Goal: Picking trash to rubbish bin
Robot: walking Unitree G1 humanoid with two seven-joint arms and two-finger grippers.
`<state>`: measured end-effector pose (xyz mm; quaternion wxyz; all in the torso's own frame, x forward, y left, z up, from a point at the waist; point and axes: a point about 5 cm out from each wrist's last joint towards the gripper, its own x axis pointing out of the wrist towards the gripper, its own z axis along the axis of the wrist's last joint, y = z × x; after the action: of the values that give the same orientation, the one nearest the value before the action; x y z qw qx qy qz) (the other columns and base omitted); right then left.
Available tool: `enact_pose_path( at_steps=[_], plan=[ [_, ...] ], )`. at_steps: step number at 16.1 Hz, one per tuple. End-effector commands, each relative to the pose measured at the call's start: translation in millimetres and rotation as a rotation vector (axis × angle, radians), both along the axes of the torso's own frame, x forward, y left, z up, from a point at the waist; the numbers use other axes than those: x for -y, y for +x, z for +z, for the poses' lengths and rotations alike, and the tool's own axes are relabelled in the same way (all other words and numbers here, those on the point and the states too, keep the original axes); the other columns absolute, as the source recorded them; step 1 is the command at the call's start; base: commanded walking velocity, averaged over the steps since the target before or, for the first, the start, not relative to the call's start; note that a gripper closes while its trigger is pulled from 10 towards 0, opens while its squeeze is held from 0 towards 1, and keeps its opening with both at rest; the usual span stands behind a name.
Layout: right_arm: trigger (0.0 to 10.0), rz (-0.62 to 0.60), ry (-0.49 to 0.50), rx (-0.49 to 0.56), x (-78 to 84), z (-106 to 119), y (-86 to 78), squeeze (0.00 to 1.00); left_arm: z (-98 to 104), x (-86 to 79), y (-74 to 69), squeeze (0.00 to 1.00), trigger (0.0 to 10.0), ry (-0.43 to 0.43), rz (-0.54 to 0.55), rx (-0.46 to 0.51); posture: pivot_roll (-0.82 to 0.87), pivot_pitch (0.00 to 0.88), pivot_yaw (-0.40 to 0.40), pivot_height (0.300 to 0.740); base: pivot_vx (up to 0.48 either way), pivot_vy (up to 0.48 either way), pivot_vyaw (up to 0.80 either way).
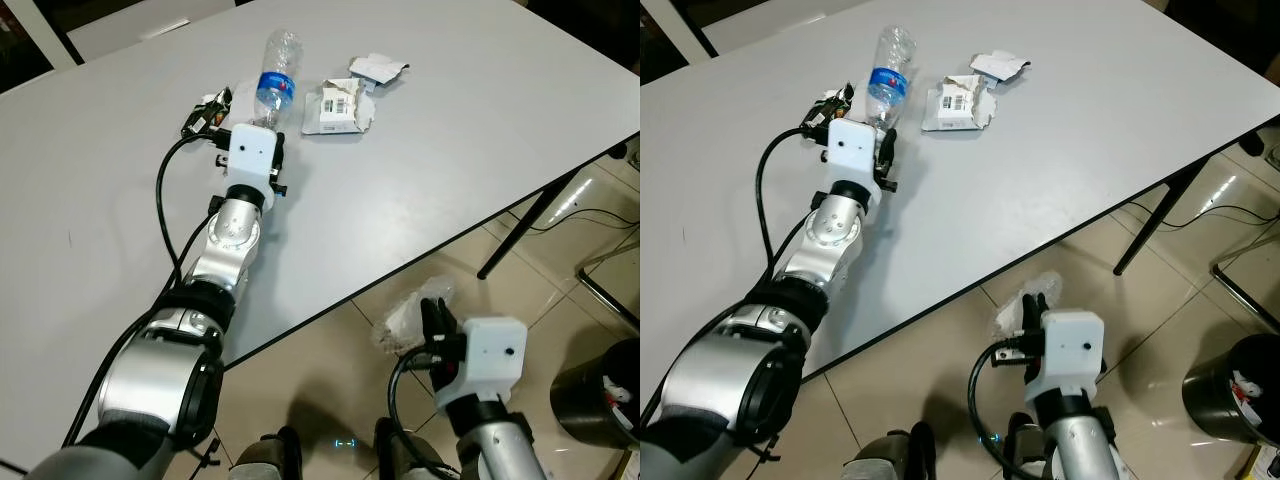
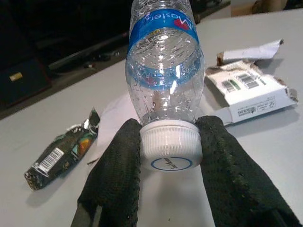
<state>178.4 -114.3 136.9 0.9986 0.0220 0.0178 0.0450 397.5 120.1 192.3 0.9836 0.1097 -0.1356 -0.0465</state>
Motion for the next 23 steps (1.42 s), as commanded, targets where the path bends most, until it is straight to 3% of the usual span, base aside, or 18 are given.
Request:
enact_pose_path(
  at_steps=[1, 5, 9, 11, 23],
  plan=[
    [10.0, 0.009, 0.002, -0.008, 2.4, -3, 0.2, 0.00, -4, -6.4, -3.3, 0.00, 10.0, 0.013, -0.011, 0.009, -0.01, 0.184, 0.081, 0.740, 0.000, 0.000, 0.00],
    [10.0, -0.020, -0.022, 0.019, 11.5, -1, 6.2, 0.00, -18, -7.8, -13.6, 0.00, 10.0, 0.033, -0.068, -0.006, 0.01, 0.157, 0.064, 0.740, 0.000, 0.000, 0.00],
    [10.0, -0.070, -0.061, 0.067, 22.5, 6, 14.5, 0.00, -41, -0.2, -42.1, 0.00, 10.0, 0.061, -0.193, -0.018, 0.04, 0.130, 0.036, 0.740, 0.000, 0.000, 0.00],
    [10.0, -0.075, -0.070, 0.072, 24.9, 6, 15.9, 0.00, -44, 0.9, -47.3, 0.00, 10.0, 0.057, -0.198, -0.023, 0.04, 0.119, 0.028, 0.740, 0.000, 0.000, 0.00],
    [10.0, -0.097, -0.117, 0.097, 33.0, 11, 19.7, 0.00, -32, 32.4, -44.9, 0.00, 10.0, -0.017, -0.265, -0.049, 0.01, 0.088, 0.014, 0.740, 0.000, 0.000, -0.76]
  ],
)
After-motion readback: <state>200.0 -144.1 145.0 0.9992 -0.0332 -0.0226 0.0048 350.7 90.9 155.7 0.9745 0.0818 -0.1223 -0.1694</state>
